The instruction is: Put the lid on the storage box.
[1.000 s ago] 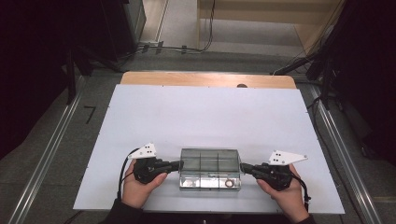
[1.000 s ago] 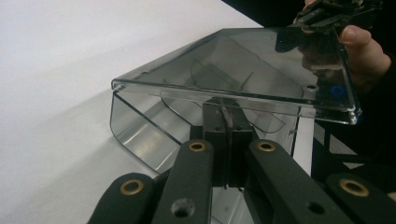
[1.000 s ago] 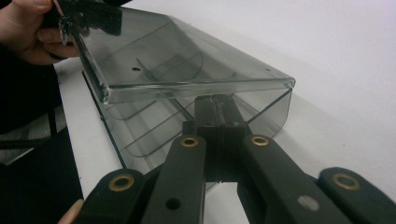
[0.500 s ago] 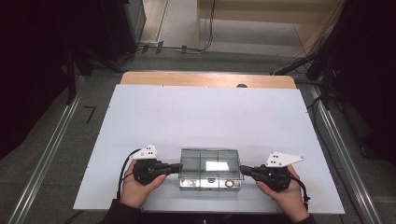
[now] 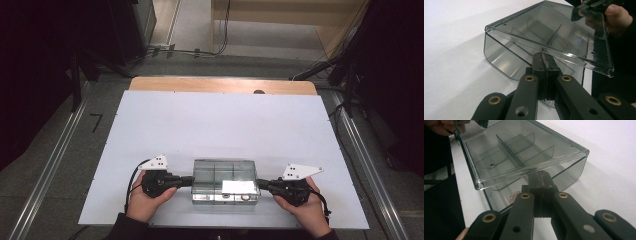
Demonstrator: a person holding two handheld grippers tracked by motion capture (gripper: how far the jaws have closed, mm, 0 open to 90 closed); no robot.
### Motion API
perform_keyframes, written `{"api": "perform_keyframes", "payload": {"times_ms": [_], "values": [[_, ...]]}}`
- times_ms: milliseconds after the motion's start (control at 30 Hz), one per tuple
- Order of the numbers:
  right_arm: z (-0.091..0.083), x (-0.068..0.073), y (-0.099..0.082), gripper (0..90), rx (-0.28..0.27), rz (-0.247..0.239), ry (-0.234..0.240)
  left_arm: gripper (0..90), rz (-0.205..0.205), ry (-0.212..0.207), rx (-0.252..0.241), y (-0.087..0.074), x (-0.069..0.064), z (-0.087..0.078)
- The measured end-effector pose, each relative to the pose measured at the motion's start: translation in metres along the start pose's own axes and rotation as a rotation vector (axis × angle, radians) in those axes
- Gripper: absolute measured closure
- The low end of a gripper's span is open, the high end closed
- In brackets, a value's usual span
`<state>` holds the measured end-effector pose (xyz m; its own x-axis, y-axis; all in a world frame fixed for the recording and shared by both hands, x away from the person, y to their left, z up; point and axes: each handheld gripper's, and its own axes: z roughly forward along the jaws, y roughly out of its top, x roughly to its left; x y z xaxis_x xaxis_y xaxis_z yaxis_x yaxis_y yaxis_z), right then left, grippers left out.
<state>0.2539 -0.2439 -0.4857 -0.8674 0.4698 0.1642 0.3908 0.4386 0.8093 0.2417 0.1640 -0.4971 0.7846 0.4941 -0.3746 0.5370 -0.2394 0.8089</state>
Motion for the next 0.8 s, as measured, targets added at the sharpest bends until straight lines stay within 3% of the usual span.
{"api": "perform_keyframes", "payload": {"times_ms": [200, 333, 800], "values": [[0.0005, -0.0010, -0.0008, 87.5, 0.010, -0.004, -0.002, 90.0, 0.002, -0.002, 0.006, 0.0001, 0.0005, -0.0007], [0.0012, -0.0008, -0.0011, 87.5, 0.025, -0.014, -0.013, 90.0, 0.012, 0.027, 0.041, -0.0012, 0.0013, 0.0008], [0.0025, -0.0030, -0.0033, 87.5, 0.043, -0.012, -0.014, 90.0, 0.006, 0.018, 0.051, -0.0023, 0.0037, 0.0012]]}}
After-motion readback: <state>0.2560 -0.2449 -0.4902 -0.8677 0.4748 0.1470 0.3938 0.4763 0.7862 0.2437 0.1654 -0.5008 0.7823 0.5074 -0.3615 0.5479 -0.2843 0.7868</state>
